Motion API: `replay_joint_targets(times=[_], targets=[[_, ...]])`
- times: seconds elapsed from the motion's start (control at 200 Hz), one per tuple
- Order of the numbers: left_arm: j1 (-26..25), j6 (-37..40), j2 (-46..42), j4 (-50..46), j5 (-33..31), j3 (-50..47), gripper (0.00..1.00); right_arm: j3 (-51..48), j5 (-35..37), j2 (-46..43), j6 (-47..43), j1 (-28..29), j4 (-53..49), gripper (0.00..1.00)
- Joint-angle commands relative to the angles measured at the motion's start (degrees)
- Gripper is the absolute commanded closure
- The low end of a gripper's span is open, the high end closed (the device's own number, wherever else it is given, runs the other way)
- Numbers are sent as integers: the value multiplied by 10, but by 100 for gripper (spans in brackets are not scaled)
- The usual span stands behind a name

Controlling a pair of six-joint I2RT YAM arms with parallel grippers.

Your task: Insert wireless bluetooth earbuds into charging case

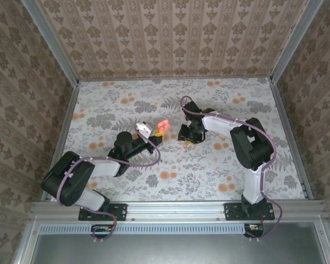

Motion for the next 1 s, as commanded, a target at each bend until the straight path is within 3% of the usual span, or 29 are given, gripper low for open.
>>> replay_joint_targets(times=[0.0, 0.285, 0.995], targets=[[4, 5, -3, 19, -4, -9, 100, 25, -4, 5, -11, -1, -23, 61], [4, 4, -3, 19, -5, -10, 100, 40, 39, -23, -20, 0, -112, 59], [5, 5, 12, 32, -6, -13, 100, 62, 15, 35, -23, 7, -103, 63]])
